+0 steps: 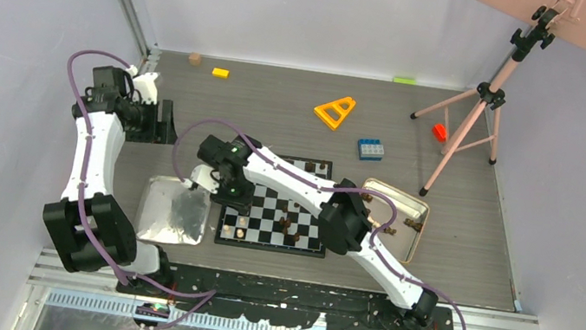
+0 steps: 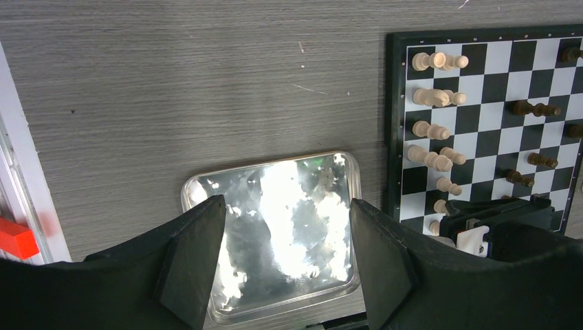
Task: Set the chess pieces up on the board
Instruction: Place the chess piece on the chessboard, then pick up the chess piece from the storage box.
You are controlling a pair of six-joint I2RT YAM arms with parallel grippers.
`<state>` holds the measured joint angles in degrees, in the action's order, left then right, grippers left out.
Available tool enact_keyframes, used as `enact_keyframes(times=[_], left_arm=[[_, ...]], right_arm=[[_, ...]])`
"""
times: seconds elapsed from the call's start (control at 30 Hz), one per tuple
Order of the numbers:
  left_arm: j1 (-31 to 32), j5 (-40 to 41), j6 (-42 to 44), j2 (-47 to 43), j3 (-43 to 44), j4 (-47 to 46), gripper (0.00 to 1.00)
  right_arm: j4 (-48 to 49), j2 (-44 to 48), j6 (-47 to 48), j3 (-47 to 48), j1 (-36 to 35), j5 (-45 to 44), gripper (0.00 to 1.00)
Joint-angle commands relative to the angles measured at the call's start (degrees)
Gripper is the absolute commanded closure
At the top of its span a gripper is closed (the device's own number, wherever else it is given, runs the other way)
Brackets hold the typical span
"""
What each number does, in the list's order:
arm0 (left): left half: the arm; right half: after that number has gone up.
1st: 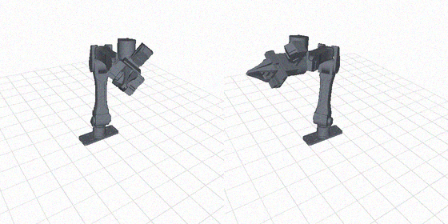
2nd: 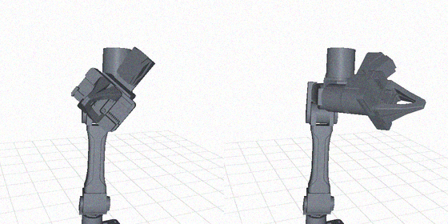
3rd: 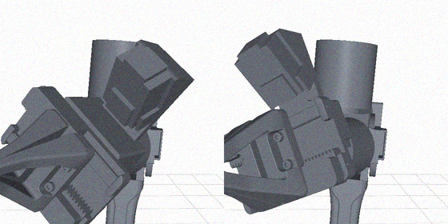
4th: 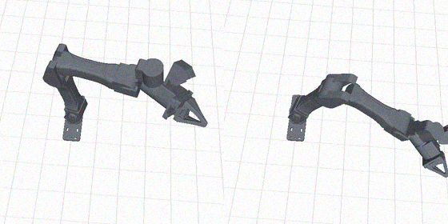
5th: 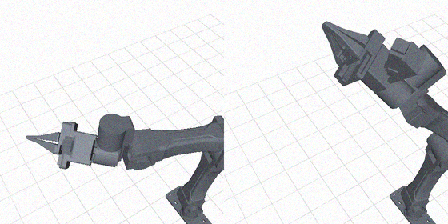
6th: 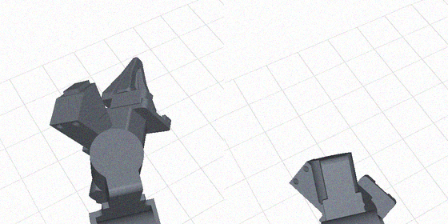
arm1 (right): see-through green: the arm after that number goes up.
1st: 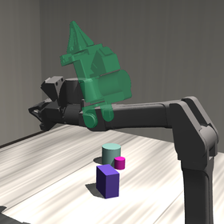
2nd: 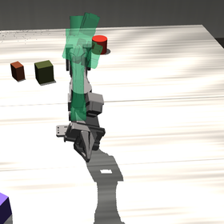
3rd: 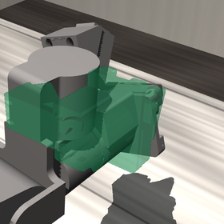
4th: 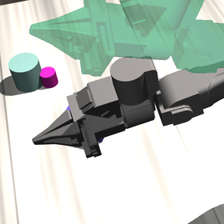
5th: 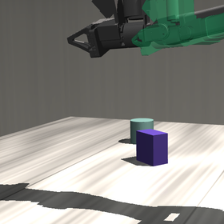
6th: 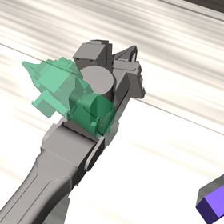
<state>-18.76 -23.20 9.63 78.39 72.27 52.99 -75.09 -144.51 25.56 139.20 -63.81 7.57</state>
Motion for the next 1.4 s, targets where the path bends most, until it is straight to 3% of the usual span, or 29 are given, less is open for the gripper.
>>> enact_keyframes(times=[0.0, 0.2, 0.43, 0.77, 0.97, 1.17, 1.37], left_arm=[[-0.4, -1.4, 0.8, -0.6, 0.1, -0.7, 0.31], [-0.4, -1.4, 0.9, -0.4, 0.2, -0.5, 0.32], [-0.4, -1.5, 1.1, 0.0, 0.3, -0.2, 0.32], [-0.4, -4.2, 1.5, 0.5, 1.2, -0.7, 0.32], [-0.3, -9.8, 2.7, -0.5, 1.2, -1.5, 0.32], [1.7, -14.9, 2.7, -2.8, 0.5, -3.1, 0.32], [9.7, -14.3, 5.0, -4.2, -0.4, -3.7, 0.32]], right_arm=[[0.3, 0.5, 0.2, 1.7, -0.3, -0.4, 0.72], [0.9, 1.9, -0.5, 1.4, -0.3, -0.4, 0.64], [1.2, 5.1, -1.9, 1.5, -0.3, 0.9, 0.61], [3.0, 19.3, -4.0, -6.1, 2.2, 1.4, 0.57], [6.5, 35.6, -4.5, -23.7, 9.4, 1.5, 0.55], [10.8, 50.6, -4.4, -49.5, 26.2, 2.5, 0.56], [16.7, 61.4, -0.7, -69.7, 42.6, 4.0, 0.58]])
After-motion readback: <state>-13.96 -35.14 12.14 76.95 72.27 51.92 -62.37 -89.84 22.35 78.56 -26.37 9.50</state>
